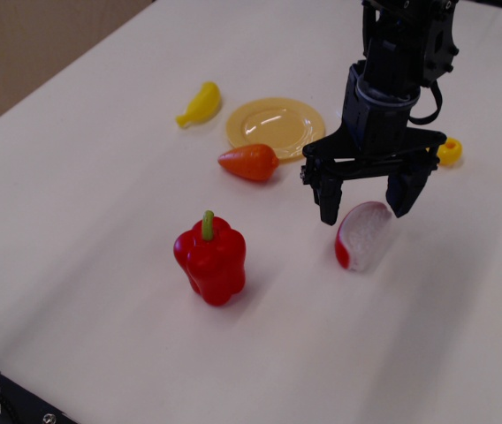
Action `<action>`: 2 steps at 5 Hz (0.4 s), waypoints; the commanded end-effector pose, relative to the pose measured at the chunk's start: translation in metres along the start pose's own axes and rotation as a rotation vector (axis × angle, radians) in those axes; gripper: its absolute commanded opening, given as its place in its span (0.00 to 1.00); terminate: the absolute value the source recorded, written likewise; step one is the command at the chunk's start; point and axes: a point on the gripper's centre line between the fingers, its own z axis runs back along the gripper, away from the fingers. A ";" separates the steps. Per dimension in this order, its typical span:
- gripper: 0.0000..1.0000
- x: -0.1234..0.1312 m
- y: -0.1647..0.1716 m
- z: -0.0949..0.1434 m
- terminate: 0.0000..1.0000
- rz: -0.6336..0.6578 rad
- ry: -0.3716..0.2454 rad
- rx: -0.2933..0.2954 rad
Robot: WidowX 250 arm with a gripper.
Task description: Take sushi off plate
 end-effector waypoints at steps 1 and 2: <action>1.00 0.019 0.008 0.053 0.00 0.040 -0.066 -0.065; 1.00 0.023 0.009 0.073 0.00 0.048 -0.075 -0.085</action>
